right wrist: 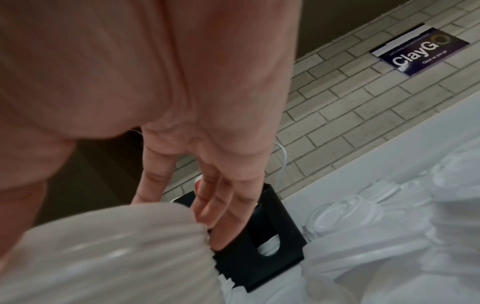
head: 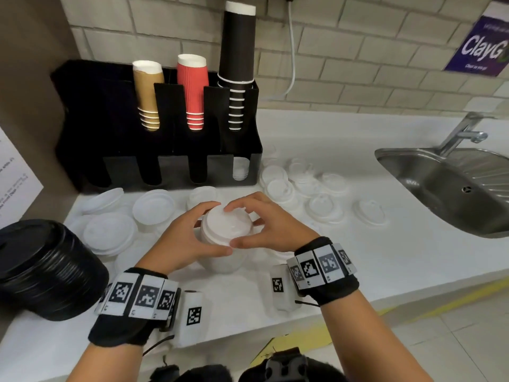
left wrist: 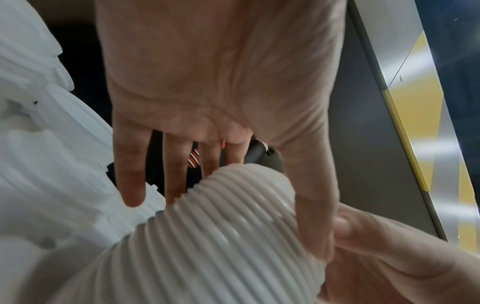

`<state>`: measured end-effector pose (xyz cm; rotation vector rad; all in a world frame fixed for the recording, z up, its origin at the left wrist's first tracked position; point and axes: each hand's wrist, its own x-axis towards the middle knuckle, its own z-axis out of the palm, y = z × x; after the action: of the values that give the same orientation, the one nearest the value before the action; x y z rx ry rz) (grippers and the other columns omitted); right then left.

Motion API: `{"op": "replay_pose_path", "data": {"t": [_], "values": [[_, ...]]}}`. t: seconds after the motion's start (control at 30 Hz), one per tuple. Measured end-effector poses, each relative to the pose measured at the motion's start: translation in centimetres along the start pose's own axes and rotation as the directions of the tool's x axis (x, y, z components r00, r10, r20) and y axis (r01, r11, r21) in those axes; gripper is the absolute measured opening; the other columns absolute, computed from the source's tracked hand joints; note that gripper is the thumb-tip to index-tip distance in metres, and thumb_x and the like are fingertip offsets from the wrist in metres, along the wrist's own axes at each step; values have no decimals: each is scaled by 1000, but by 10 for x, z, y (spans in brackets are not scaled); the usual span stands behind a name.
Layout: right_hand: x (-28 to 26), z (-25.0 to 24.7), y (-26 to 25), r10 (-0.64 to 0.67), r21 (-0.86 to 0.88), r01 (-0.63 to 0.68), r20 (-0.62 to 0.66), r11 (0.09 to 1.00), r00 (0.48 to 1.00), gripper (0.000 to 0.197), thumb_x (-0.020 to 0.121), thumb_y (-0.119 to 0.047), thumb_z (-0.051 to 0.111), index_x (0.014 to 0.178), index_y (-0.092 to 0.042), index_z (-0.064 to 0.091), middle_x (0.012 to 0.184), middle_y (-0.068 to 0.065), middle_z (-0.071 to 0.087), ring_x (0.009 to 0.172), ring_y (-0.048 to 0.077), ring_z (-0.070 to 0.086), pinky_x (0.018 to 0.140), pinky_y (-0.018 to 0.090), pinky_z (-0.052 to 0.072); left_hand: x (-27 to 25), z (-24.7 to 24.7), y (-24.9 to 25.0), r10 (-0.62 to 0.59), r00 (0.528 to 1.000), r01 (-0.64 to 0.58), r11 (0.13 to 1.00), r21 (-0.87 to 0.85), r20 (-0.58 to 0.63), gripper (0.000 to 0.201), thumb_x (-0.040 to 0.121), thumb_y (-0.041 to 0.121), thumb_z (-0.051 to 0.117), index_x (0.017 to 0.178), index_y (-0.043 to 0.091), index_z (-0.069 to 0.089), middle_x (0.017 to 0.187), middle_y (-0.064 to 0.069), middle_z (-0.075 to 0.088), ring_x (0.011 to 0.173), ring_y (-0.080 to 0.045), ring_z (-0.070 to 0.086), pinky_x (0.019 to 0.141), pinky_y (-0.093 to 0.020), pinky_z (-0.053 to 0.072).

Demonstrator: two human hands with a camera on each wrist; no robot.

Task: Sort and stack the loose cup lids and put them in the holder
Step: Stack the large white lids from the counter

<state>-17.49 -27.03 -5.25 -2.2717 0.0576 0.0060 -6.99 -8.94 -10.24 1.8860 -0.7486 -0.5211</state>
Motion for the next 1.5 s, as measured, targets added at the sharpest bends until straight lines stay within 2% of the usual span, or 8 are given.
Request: {"op": "replay_pose_path", "data": {"t": [0.1,0.2,0.33,0.47,0.77,1.03,1.3,1.5], "values": [[-9,-31,19,79,106,-52,-273,993,959,45,79,-35,75,117,-41,54,122,-7,46,109,1,48,81,10,43,1,-1,-1,-6,1000,6,1000,8,-4,78,53,31,93,116,51,52,118,25,56,112,-5,51,89,-30,46],[-23,-83,61,267,83,-285,-661,955,702,34,88,-25,65,120,-23,56,125,9,48,105,15,53,88,18,41,2,-1,-2,-2,1000,2,1000,12,4,78,51,34,93,116,51,53,118,26,57,113,-5,51,93,-35,45],[-36,-124,118,677,89,-831,-631,549,380,47,92,-30,55,135,-15,46,141,20,31,131,40,30,105,43,30,2,-2,-3,10,1000,-10,1000,4,8,77,48,38,92,112,56,53,114,30,57,110,1,51,87,-31,44],[-42,-126,141,761,-27,-948,-588,318,273,55,85,-38,61,131,-10,48,140,18,29,129,41,29,103,47,30,3,-2,-2,20,1000,-20,1000,12,6,76,51,34,93,111,57,52,116,28,57,111,0,51,88,-32,45],[-47,-130,152,724,-227,-887,-514,403,460,46,84,-35,65,117,-4,60,125,18,57,109,35,57,81,33,45,1,0,0,15,1000,-15,1000,-1,10,76,53,29,92,112,54,52,118,25,58,113,-4,51,89,-33,45],[-50,-134,128,691,-39,-886,-611,461,387,62,82,-35,68,133,-18,37,128,21,43,118,41,44,90,42,38,-2,-2,3,10,1000,-10,1000,2,12,82,49,37,92,114,57,47,120,27,53,112,-3,50,91,-29,43],[-34,-60,29,240,172,-184,-417,968,876,36,78,-29,74,110,-36,57,109,-9,60,95,8,61,71,16,46,-1,3,1,-3,1000,2,1000,-27,-9,76,54,30,93,111,56,49,115,30,56,107,10,49,77,-12,41],[-8,-2,-3,-3,134,38,-254,990,967,39,76,-18,77,109,-33,64,117,-15,59,103,-1,52,74,10,45,-1,3,0,-12,1000,11,1000,-20,-12,93,53,32,94,131,44,45,124,23,55,114,0,51,80,-14,41]]}}
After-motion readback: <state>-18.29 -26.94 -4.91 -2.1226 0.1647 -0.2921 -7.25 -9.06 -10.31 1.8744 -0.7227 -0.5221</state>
